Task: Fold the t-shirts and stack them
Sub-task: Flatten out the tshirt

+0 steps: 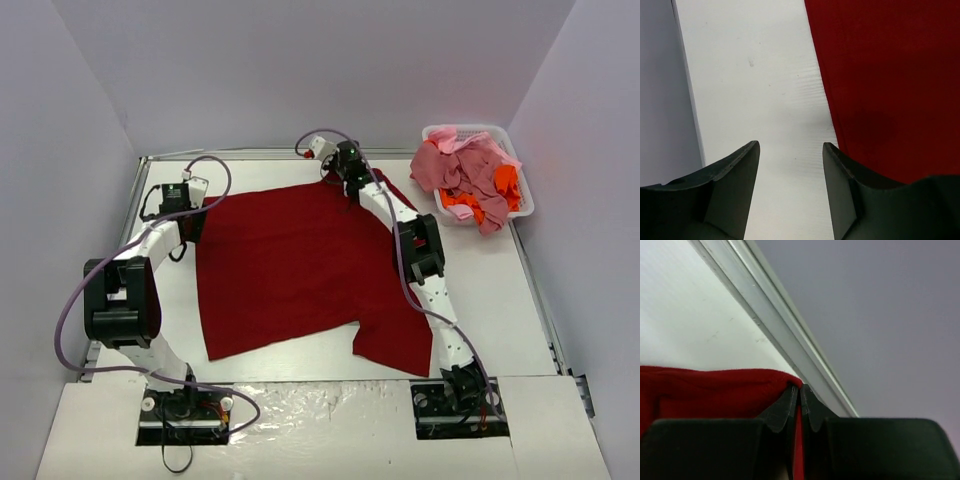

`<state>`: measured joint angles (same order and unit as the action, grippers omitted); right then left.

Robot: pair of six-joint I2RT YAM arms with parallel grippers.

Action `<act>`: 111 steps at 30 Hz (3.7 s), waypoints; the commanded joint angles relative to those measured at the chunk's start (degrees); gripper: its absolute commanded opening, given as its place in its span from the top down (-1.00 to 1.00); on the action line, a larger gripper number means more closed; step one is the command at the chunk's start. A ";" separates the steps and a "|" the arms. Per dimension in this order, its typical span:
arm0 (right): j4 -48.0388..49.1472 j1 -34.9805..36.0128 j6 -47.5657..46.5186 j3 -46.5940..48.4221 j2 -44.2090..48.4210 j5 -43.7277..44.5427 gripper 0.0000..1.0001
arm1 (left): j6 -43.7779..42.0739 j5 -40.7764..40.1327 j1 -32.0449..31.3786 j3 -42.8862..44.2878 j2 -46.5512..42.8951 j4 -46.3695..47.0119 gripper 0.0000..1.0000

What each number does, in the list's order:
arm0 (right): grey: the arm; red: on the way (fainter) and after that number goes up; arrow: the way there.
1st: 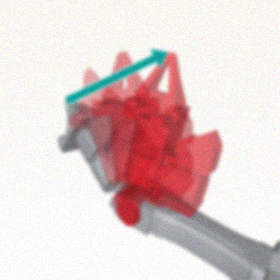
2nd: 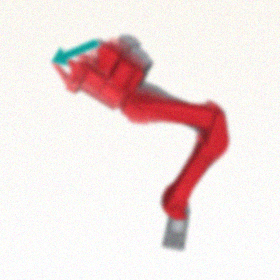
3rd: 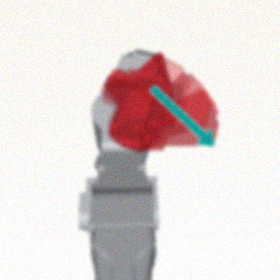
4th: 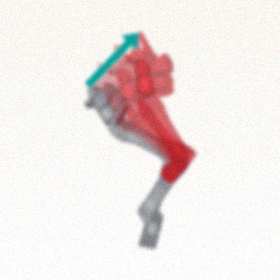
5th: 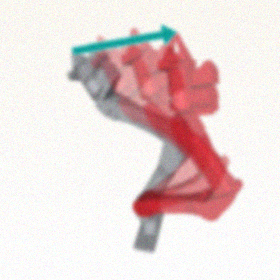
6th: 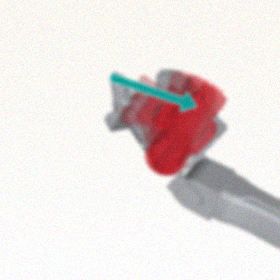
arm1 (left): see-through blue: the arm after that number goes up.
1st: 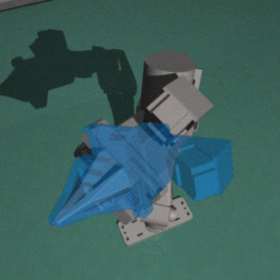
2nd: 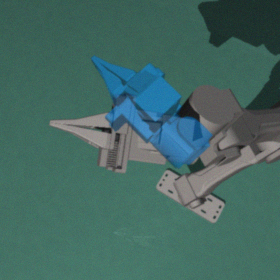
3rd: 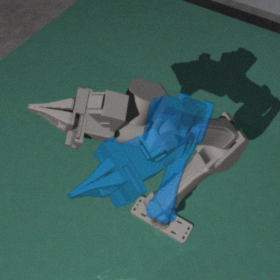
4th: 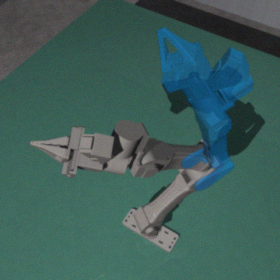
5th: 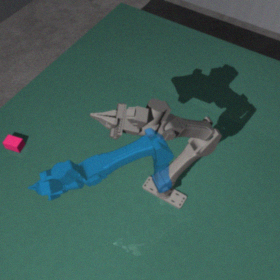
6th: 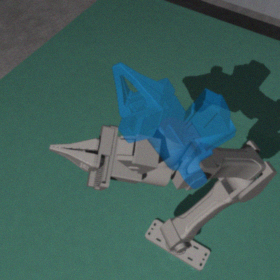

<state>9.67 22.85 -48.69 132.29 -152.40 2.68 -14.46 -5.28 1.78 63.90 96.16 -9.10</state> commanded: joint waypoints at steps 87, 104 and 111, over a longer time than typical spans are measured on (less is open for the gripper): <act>-38.59 -20.30 24.34 -66.19 58.53 -17.27 -0.07 | -30.72 7.74 -43.18 -11.87 -22.34 -52.76 0.10; -37.80 -20.48 24.08 -67.07 59.23 -18.58 -0.08 | -15.77 3.43 -45.46 -19.51 -30.23 -34.58 0.16; -36.39 -21.09 24.25 -68.83 59.50 -19.82 -0.12 | -17.45 3.08 -45.73 -24.08 -34.64 -33.61 0.17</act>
<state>-26.30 2.42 -24.88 64.49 -93.97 -15.90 -32.34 -0.32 -43.51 40.71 61.69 -43.33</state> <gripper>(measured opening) 0.558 0.418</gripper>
